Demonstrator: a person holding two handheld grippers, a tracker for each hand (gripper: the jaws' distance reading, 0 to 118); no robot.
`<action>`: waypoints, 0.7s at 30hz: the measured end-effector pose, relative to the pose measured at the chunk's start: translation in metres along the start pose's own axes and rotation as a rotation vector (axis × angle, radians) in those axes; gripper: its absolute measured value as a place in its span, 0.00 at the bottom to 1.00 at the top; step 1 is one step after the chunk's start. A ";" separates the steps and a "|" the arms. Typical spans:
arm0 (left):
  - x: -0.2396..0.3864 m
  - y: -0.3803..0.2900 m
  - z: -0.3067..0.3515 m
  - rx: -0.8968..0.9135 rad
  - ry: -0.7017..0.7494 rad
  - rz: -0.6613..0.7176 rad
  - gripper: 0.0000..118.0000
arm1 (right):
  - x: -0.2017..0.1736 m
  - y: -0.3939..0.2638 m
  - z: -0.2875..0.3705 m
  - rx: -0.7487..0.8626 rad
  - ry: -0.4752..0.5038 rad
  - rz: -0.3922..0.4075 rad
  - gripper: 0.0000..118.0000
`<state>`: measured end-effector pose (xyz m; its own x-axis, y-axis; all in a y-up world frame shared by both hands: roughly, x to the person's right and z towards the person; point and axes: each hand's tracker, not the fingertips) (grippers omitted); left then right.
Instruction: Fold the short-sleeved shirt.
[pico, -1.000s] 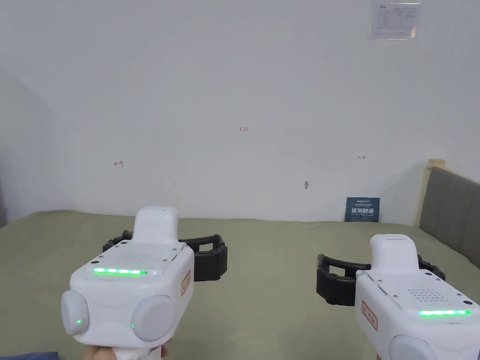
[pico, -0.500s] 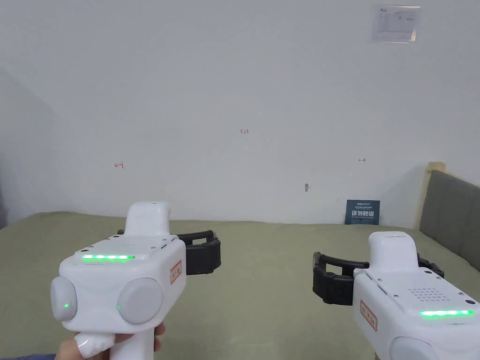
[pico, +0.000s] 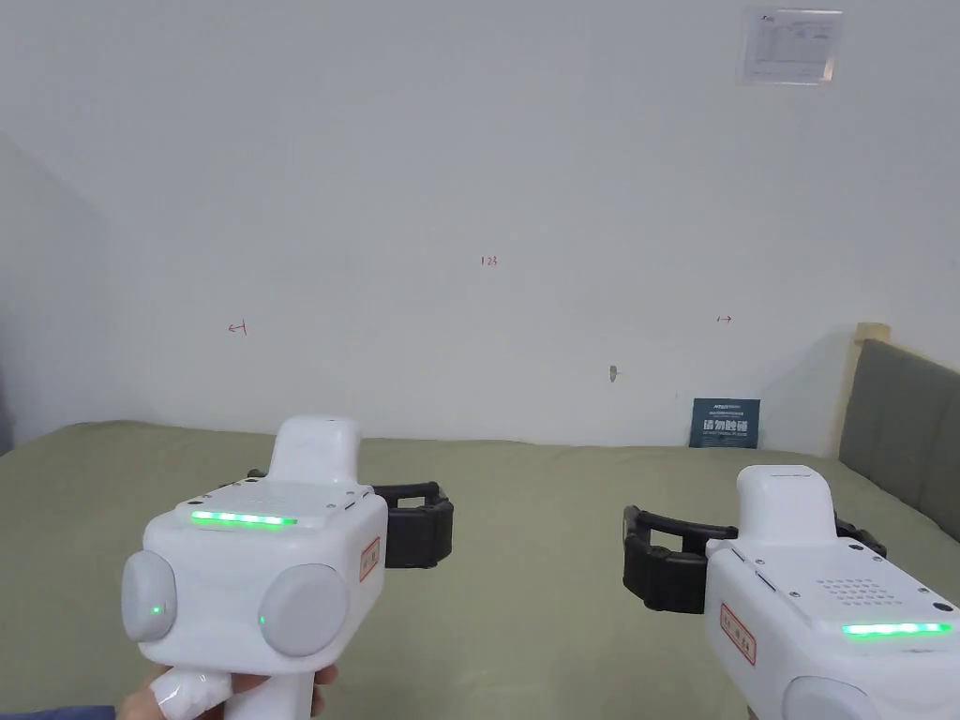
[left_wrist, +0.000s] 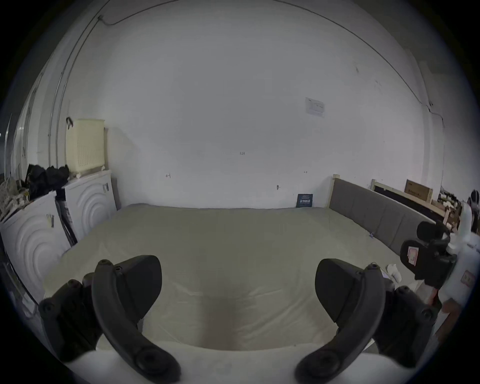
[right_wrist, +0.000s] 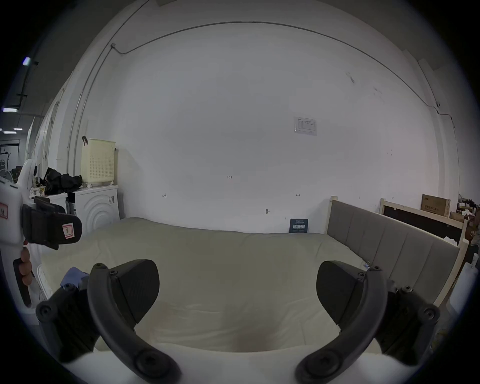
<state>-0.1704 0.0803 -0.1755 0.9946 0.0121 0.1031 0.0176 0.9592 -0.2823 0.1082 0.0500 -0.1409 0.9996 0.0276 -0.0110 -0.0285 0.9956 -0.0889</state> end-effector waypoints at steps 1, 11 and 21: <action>0.001 0.000 0.001 -0.002 0.001 0.002 1.00 | 0.000 0.000 0.000 0.002 0.000 -0.003 1.00; -0.004 0.006 -0.004 -0.016 0.036 -0.001 1.00 | 0.000 0.001 0.002 -0.002 0.007 -0.017 1.00; -0.017 0.004 -0.005 0.035 0.051 0.085 1.00 | -0.002 0.005 0.007 0.009 0.022 -0.022 1.00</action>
